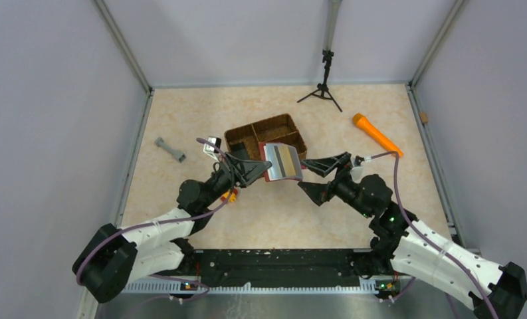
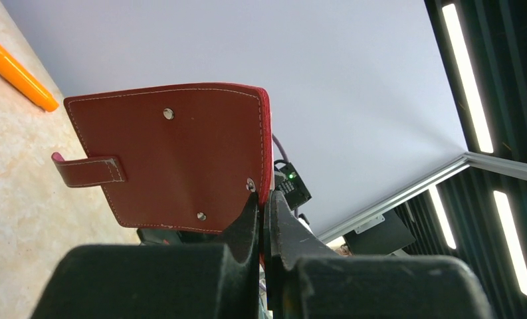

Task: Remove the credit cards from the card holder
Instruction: Remove the credit card from the card holder.

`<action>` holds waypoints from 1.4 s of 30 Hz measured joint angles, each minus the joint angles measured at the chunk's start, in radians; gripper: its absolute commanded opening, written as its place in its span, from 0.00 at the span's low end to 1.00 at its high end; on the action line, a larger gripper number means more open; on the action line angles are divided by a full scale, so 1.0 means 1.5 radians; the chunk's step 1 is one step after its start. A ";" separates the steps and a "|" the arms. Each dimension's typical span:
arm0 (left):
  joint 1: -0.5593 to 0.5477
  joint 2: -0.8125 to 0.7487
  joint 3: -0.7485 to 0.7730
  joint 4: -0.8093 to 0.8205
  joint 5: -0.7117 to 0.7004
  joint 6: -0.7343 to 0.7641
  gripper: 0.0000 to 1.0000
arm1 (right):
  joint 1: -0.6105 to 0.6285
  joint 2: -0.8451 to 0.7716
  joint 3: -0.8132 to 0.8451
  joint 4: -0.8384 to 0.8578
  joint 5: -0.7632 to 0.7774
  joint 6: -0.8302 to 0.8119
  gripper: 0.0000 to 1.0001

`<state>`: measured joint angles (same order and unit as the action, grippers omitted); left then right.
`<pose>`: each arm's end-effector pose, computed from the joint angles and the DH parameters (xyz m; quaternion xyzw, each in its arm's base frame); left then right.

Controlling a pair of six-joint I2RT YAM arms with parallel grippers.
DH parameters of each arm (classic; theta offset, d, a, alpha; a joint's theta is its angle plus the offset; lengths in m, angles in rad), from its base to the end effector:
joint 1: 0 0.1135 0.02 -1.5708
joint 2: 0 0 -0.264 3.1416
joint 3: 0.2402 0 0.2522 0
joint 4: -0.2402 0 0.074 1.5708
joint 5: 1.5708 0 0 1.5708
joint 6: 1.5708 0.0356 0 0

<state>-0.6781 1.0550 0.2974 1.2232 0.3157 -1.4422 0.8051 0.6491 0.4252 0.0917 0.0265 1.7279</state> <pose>0.1530 -0.1374 0.2668 -0.0691 0.5309 -0.7737 0.3388 0.1188 0.1223 0.2627 0.3427 0.6697 0.6255 0.2069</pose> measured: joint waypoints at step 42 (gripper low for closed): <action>0.001 0.037 0.015 0.125 -0.017 -0.005 0.44 | 0.008 0.022 0.056 0.072 0.122 -0.035 0.00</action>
<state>-0.6765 1.1099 0.3195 1.4109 0.2901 -1.4498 0.8177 0.6827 0.5098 0.2005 0.2092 1.6752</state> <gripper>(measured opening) 0.100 0.039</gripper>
